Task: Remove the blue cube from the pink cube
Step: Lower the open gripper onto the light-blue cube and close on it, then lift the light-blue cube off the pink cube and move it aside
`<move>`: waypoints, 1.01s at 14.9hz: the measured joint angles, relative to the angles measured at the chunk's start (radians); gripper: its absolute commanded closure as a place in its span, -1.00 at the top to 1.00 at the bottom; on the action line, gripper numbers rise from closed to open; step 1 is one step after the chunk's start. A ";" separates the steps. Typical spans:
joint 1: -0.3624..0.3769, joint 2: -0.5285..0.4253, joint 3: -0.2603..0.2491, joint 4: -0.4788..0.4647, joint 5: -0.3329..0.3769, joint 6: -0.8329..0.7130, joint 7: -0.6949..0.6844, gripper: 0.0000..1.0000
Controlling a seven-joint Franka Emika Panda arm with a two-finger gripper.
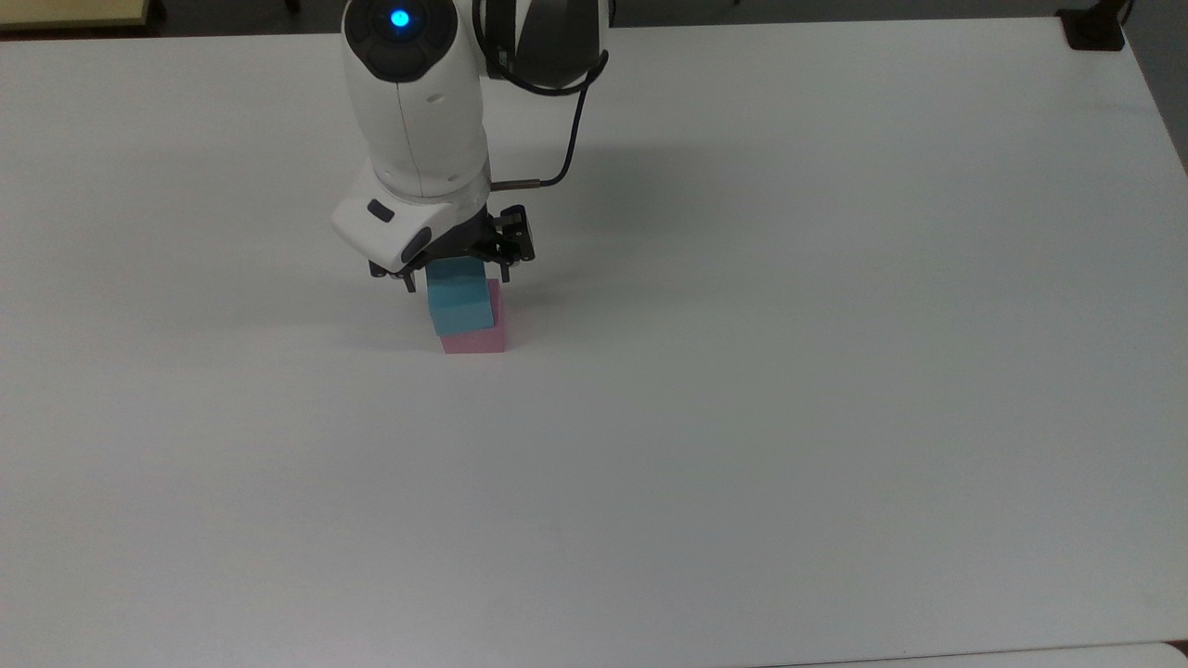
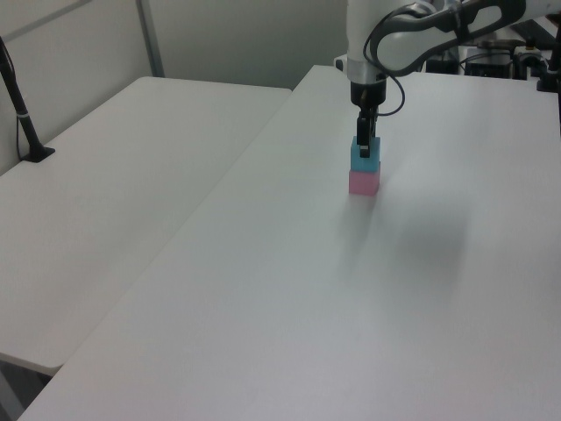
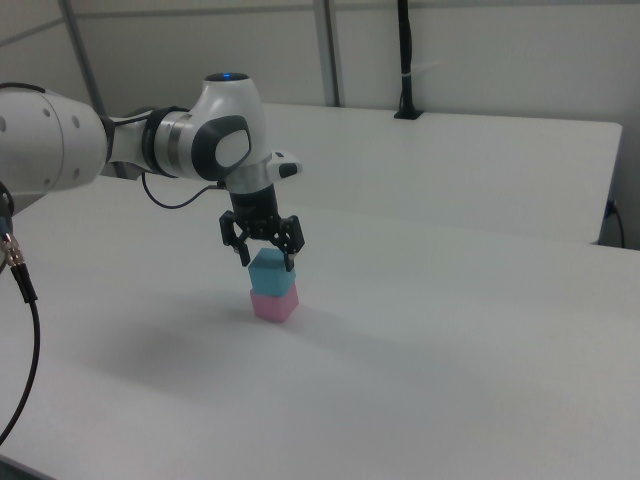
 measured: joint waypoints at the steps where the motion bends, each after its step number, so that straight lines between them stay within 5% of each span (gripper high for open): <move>1: 0.002 0.004 0.000 -0.002 0.000 0.004 0.001 -0.34; 2: 0.004 0.007 0.000 -0.003 0.000 0.005 0.002 -0.52; 10: 0.072 -0.021 0.015 0.005 0.004 -0.020 0.107 -0.49; 13: 0.179 -0.009 0.022 -0.006 0.004 -0.021 0.210 -0.32; 15: 0.239 0.015 0.023 -0.013 0.003 -0.019 0.272 0.31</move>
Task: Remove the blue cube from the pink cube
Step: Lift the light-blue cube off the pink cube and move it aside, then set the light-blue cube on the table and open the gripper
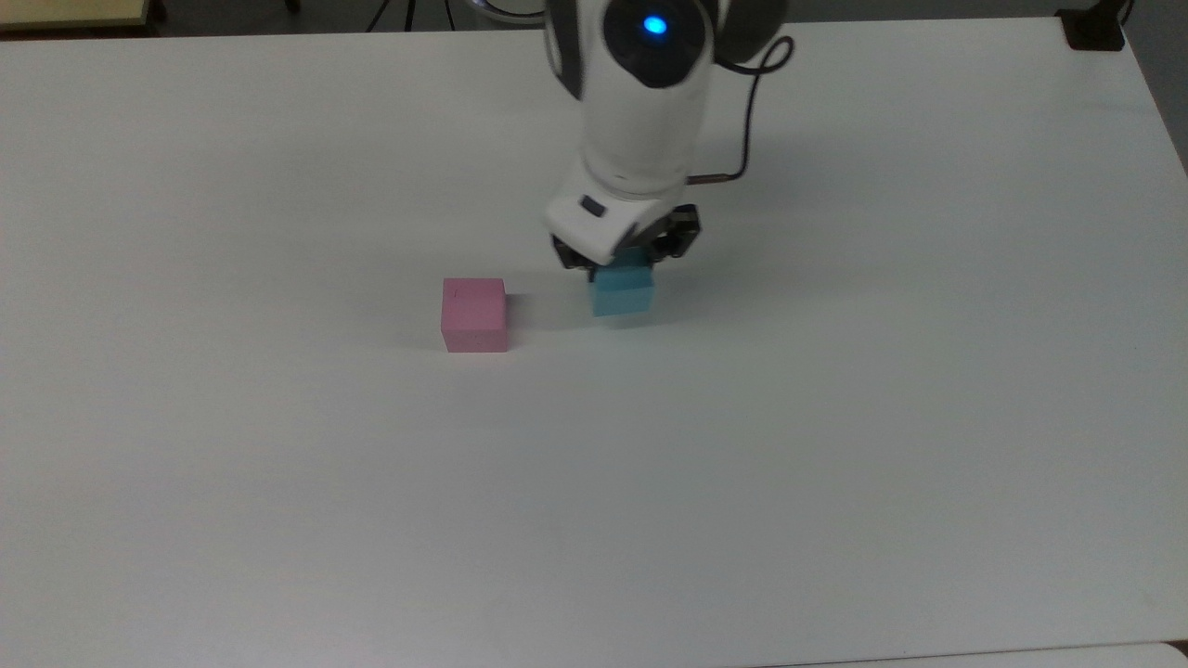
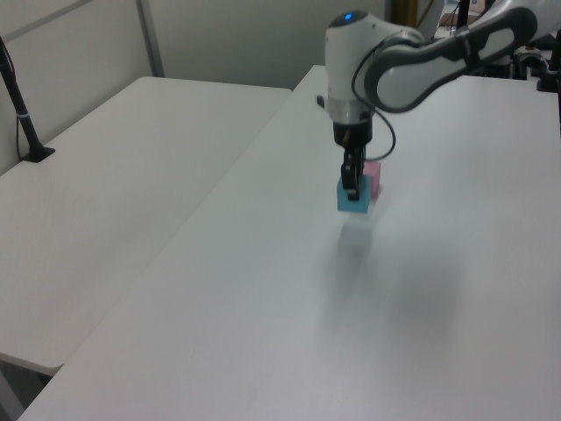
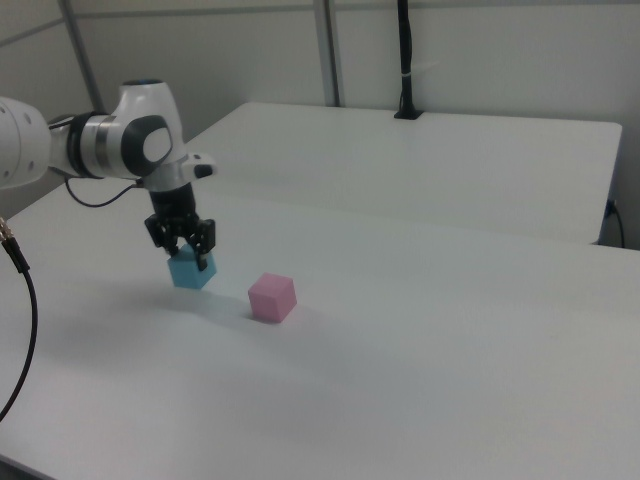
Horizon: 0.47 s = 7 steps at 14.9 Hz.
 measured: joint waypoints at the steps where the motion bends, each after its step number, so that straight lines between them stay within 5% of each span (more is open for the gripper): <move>1: 0.022 0.016 0.000 0.000 0.000 0.007 0.023 0.73; 2: 0.037 0.031 0.000 0.000 0.000 0.018 0.040 1.00; 7: 0.041 0.045 -0.005 0.010 0.000 0.029 0.048 1.00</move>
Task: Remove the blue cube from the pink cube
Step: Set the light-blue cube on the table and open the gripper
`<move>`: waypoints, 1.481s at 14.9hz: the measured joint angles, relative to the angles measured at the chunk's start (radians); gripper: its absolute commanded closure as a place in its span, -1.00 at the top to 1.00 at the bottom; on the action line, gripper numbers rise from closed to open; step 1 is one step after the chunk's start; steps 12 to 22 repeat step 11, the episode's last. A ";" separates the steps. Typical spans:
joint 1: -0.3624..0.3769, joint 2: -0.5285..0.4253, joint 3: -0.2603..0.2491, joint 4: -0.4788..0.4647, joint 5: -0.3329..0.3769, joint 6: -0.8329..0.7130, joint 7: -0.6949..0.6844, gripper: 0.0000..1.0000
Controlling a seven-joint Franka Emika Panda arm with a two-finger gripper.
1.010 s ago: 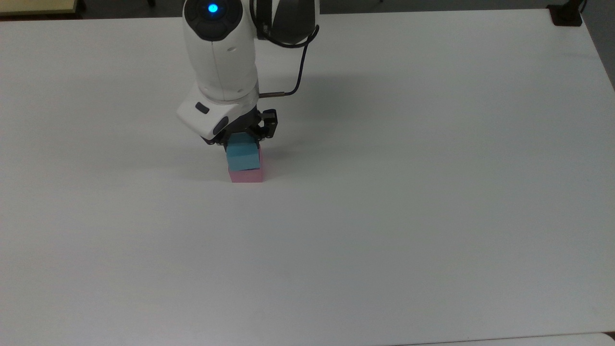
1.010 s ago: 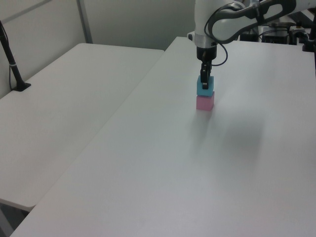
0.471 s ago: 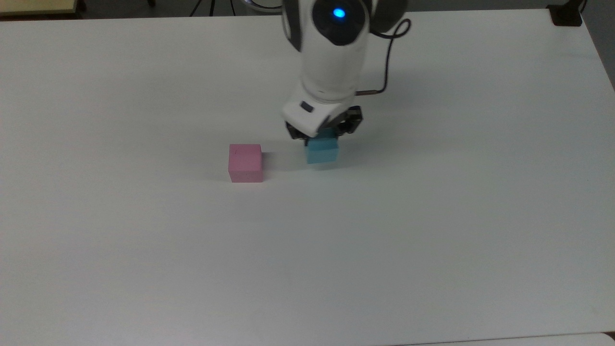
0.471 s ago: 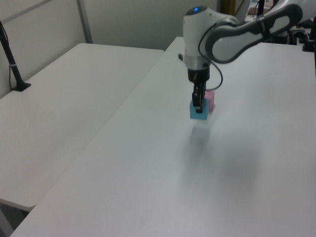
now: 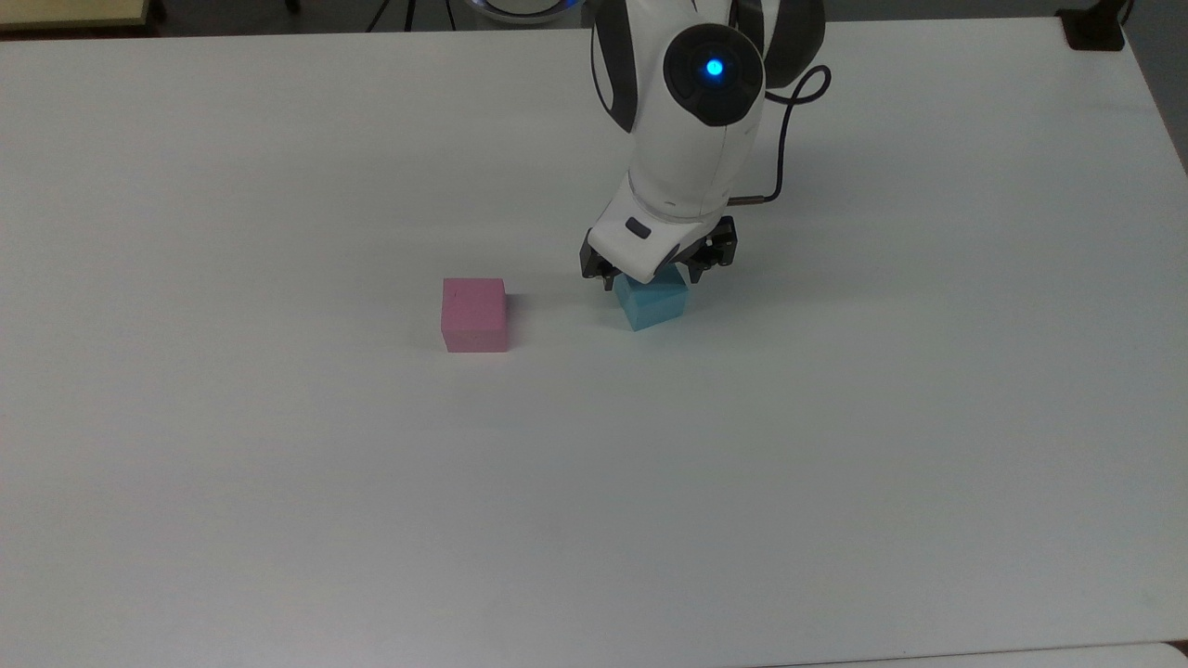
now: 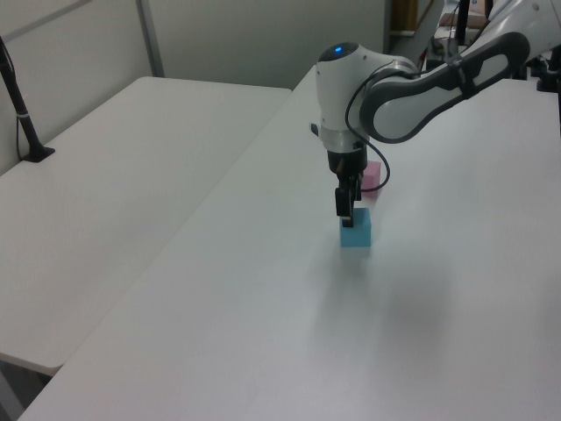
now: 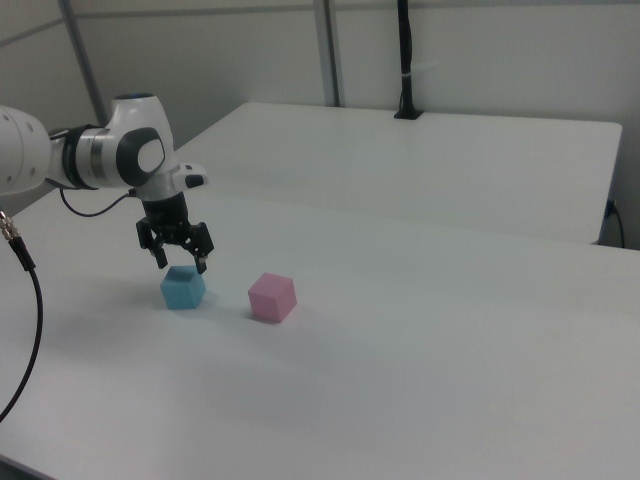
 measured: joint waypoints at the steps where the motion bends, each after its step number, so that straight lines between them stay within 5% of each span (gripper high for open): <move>1: -0.003 -0.021 -0.003 0.008 0.000 -0.011 0.001 1.00; 11: -0.167 -0.350 -0.021 0.019 -0.003 -0.258 0.000 1.00; 22: -0.167 -0.350 -0.021 0.019 -0.003 -0.258 0.000 1.00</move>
